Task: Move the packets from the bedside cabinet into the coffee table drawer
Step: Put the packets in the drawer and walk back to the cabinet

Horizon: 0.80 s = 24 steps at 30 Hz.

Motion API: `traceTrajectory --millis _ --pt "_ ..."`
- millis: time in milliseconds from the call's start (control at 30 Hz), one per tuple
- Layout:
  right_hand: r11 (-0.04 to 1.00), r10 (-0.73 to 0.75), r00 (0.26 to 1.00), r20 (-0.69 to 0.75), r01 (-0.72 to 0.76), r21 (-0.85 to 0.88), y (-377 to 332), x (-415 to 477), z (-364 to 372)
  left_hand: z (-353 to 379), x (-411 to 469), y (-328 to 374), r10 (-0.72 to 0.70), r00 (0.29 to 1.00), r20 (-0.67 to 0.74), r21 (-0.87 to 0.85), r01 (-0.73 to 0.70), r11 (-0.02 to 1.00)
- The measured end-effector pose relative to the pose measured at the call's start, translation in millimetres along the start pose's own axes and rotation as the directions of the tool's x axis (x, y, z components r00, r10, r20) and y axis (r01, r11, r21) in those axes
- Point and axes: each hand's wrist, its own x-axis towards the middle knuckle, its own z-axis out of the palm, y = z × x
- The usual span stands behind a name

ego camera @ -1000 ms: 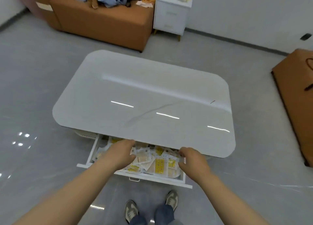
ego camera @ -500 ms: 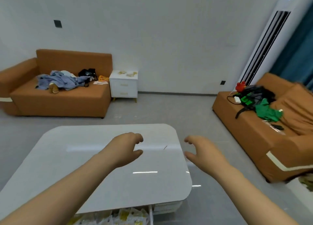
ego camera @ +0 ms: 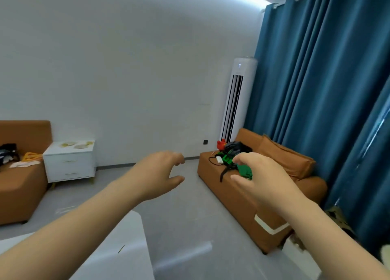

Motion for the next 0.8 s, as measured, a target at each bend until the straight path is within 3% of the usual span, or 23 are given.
traceTrajectory --millis 300,467,800 --pt "0.992 0.105 0.991 -0.082 -0.110 -0.065 99 31 -32 13 114 61 0.167 0.981 -0.095 -0.012 -0.169 0.986" --pt "0.988 0.101 0.986 -0.134 -0.115 -0.103 145 91 -30 31 193 71 0.179 0.961 -0.212 -0.071 -0.198 0.978" --pt "0.990 0.049 0.989 -0.138 -0.067 -0.125 226 220 -2 63 339 52 0.203 0.954 -0.220 -0.020 -0.212 0.977"
